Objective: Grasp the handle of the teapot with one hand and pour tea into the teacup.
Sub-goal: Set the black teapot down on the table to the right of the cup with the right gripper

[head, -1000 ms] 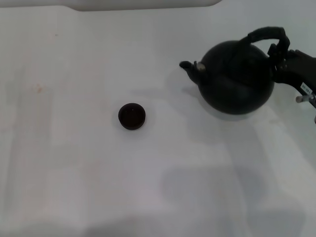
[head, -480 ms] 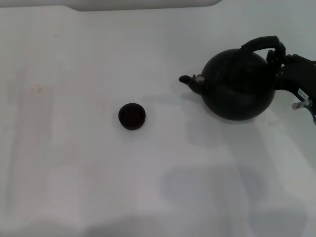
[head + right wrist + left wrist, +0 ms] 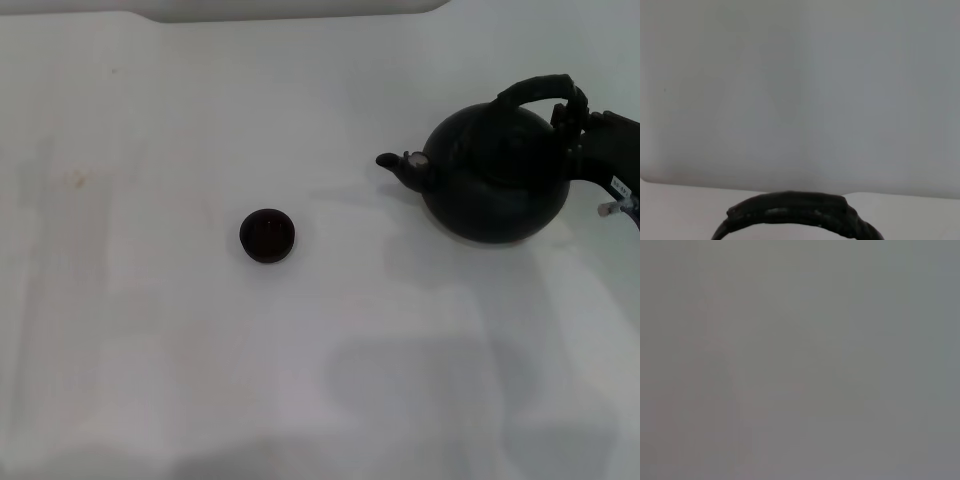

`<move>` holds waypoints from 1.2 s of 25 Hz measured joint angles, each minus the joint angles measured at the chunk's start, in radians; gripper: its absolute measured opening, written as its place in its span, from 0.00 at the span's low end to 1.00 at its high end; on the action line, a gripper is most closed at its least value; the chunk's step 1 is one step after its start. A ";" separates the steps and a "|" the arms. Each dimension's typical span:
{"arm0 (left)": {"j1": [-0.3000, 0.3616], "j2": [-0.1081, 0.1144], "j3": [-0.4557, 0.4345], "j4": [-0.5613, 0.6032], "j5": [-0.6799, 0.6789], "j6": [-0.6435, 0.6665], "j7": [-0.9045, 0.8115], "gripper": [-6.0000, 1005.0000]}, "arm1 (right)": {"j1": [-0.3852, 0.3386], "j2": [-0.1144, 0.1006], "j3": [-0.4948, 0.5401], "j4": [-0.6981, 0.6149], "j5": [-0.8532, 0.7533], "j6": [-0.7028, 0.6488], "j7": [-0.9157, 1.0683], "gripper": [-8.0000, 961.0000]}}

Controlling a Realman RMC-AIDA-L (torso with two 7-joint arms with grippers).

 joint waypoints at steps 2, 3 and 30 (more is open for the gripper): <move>0.000 0.000 0.000 0.000 0.000 0.000 -0.001 0.87 | 0.006 -0.001 0.000 0.000 -0.002 0.005 -0.003 0.17; 0.000 -0.001 0.000 0.000 0.000 0.000 -0.001 0.87 | 0.009 -0.002 -0.001 0.000 -0.003 0.009 -0.004 0.17; 0.000 0.000 -0.001 0.008 -0.002 -0.008 0.004 0.88 | -0.137 -0.017 -0.050 -0.258 -0.027 0.195 -0.029 0.43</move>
